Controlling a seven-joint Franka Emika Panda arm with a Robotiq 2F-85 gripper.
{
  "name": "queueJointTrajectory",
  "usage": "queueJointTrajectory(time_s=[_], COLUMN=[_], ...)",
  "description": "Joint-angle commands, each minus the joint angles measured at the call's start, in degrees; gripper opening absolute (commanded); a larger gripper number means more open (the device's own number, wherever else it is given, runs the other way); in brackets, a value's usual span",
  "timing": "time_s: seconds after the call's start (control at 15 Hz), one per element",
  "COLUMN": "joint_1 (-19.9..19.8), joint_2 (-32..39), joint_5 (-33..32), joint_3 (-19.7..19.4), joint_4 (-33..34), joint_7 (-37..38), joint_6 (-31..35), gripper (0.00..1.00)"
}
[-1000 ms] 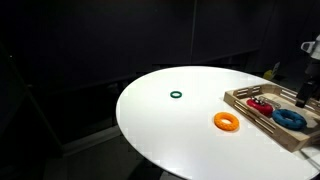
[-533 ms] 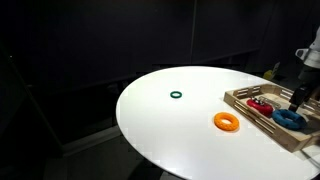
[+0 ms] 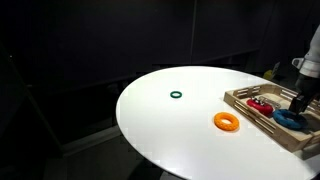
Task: Pick up the blue ring and put it on the table
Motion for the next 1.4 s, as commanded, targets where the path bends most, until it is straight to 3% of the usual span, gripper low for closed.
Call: queueJointTrajectory(time_s=[0.0,0.27,1.2,1.27,1.33], joint_1=[-0.1,0.8,5.7,5.4,5.5], joint_2=[0.1,-2.1,-5.9,-5.1,-5.1], joint_5=[-1.6,0.7,6.6,5.9,5.9], joint_3=[-0.3,-0.1,2.3,2.1,2.2], joint_4=[0.1,1.0,9.7,8.4,8.7], joint_7=[2.4,1.8,1.0,1.0,1.0], joint_6=[0.2,-2.4,-10.7,-8.6,-8.7], gripper=[0.41,0.10,0.11,0.33,0.33])
